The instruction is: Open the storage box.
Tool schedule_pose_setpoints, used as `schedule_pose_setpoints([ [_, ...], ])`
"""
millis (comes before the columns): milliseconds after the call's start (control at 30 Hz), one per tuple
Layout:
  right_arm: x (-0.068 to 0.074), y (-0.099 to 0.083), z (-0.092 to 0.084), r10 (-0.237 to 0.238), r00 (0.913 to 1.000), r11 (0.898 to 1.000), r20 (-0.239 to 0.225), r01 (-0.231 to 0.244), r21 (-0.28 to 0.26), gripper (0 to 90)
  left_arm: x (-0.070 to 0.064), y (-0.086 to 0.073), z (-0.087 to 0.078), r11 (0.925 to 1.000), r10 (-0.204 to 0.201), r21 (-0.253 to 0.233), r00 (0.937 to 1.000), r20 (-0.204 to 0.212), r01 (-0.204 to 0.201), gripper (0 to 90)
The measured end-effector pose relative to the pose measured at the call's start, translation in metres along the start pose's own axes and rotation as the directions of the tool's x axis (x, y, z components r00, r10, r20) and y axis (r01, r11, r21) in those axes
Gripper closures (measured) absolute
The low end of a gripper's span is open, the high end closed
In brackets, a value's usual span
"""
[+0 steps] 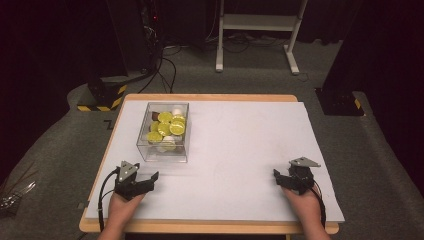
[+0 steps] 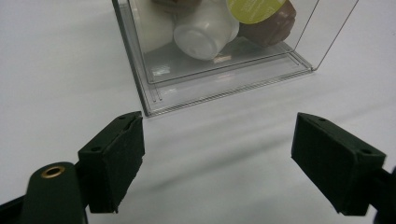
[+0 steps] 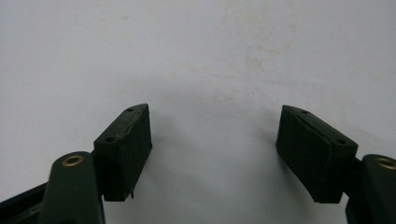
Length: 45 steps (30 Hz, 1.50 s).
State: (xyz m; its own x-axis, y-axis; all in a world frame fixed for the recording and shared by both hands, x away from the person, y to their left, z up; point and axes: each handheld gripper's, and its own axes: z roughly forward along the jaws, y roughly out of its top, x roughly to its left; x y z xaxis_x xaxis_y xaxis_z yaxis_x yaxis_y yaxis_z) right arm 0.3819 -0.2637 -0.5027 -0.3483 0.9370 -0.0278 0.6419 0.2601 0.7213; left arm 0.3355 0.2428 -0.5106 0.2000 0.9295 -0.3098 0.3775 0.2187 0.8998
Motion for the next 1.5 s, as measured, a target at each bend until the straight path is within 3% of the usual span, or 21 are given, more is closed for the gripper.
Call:
schedule_pose_setpoints([
  [467,0.0,0.0,0.0,0.0,1.0,1.0,-0.001,0.0,0.001,26.5,-0.001,-0.001,-0.001,0.9999,0.014,-0.004,0.9999,-0.001,-0.014,15.8],
  [533,0.0,0.0,0.0,0.002,1.0,1.0,-0.002,-0.002,0.002,26.5,-0.001,-0.001,-0.001,0.9999,0.0,-0.016,1.0,-0.004,0.0,15.5],
  [633,-0.001,0.0,0.0,0.001,1.0,1.0,-0.004,-0.001,0.003,26.4,-0.003,-0.001,-0.002,0.9995,0.009,-0.029,0.9997,-0.021,-0.009,15.2],
  [700,0.0,0.0,0.0,0.002,1.0,1.0,-0.004,-0.002,0.004,26.4,-0.005,-0.002,-0.004,0.9988,0.043,-0.022,0.9986,-0.031,-0.043,14.9],
  [800,0.0,0.0,0.0,0.003,1.0,1.0,-0.002,-0.003,0.003,26.5,-0.008,-0.002,-0.005,0.9988,0.044,-0.02,0.9985,-0.032,-0.045,14.6],
  [900,0.0,0.0,0.0,-0.003,1.0,1.0,0.0,0.003,0.0,26.5,-0.014,0.001,-0.007,0.9992,0.035,-0.016,0.9991,-0.021,-0.036,14.3],
  [967,0.0,0.0,0.0,-0.003,1.0,1.0,-0.001,0.003,0.0,26.5,-0.02,0.004,-0.005,0.9992,0.006,-0.039,0.9998,-0.017,-0.006,14.0],
  [1167,0.0,0.0,0.0,-0.003,1.0,1.0,0.003,0.003,0.0,26.7,-0.035,0.009,-0.006,0.9987,0.014,-0.05,0.9998,0.015,-0.013,12.0],
  [1267,0.0,0.0,0.0,-0.002,1.0,1.0,0.002,0.002,0.001,26.6,-0.04,0.009,-0.005,0.998,0.013,-0.062,0.9999,0.003,-0.013,12.3],
  [1300,0.0,0.0,0.0,-0.001,1.0,1.0,0.002,0.001,0.0,26.7,-0.044,0.01,-0.002,0.9977,0.03,-0.059,0.9993,-0.024,-0.031,12.4],
  [1433,0.0,0.0,0.0,-0.001,1.0,1.0,0.001,0.001,0.001,26.6,-0.046,0.013,0.001,0.9982,0.033,-0.048,0.999,-0.029,-0.034,13.0],
  [1500,0.0,0.0,0.0,0.001,1.0,1.0,-0.001,-0.001,0.002,26.5,-0.047,0.021,0.004,0.9982,0.002,-0.06,0.9997,-0.023,-0.003,14.8],
])
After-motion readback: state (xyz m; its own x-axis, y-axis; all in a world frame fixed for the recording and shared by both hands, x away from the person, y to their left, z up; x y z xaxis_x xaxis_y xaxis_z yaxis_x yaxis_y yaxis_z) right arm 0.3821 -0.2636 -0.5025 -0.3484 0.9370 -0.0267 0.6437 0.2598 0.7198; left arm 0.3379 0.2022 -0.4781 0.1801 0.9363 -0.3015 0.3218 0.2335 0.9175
